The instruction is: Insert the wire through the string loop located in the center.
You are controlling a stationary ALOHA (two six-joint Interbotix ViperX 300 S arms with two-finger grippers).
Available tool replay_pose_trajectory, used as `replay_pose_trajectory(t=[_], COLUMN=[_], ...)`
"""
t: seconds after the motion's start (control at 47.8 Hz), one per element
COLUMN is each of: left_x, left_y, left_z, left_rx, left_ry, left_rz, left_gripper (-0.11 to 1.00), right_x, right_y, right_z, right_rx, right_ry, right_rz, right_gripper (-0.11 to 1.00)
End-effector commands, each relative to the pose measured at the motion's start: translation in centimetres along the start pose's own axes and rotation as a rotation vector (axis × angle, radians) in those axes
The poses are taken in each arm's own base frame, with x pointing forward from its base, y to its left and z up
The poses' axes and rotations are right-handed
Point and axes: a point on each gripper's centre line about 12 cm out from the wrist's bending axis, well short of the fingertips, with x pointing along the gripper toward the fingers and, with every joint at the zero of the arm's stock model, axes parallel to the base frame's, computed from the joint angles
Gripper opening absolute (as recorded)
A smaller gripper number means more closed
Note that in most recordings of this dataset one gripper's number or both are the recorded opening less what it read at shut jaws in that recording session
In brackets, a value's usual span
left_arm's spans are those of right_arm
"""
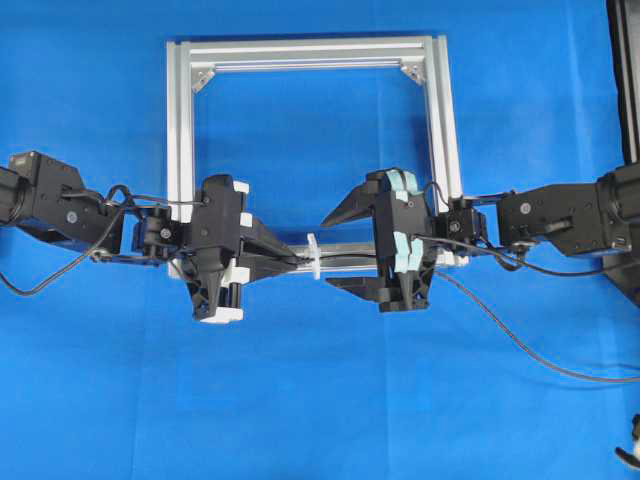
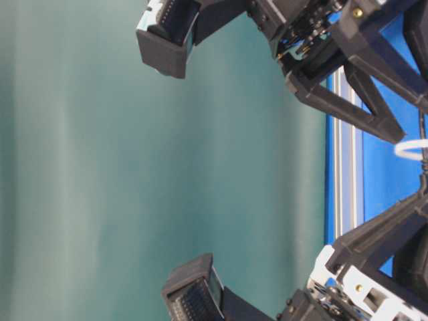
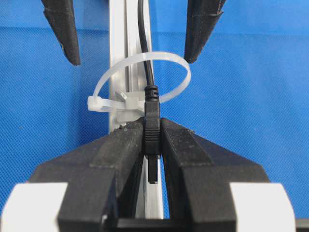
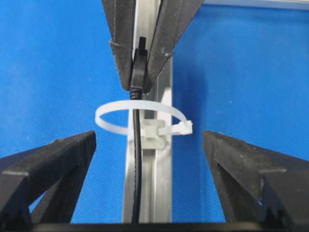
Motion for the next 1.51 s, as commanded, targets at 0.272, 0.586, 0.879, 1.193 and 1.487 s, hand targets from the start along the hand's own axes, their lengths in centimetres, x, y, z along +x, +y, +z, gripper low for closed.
replay_pose_trajectory(t=[0.272,0.586,0.879,1.193,1.487], left_x=[-4.7,-9.9,-13.6,-15.3,-15.5], left_y=[-0.1,-0.8,-0.6,0.0,0.3], left_z=[0.0,-3.0,-4.7,-5.5,-5.5], left_rx=[0.004,0.025,0.031,0.025,0.032], left_ry=[-0.022,0.016,0.007,0.045,0.052], left_rz=[-0.012,-0.046,-0.061,-0.047,-0.039], left_gripper=[0.09,0.09,0.09,0.09,0.09], right_x=[-0.3,-0.3,-0.3,-0.4,-0.5], right_y=[0.2,0.2,0.2,0.4,0.4], right_z=[0.9,0.9,0.9,1.2,1.6], right_rx=[0.000,-0.004,-0.006,-0.007,0.001], right_ry=[-0.035,-0.035,-0.033,-0.039,-0.051], right_rz=[0.005,0.007,0.006,0.010,0.011], right_gripper=[0.97,0.97,0.97,0.97,0.97])
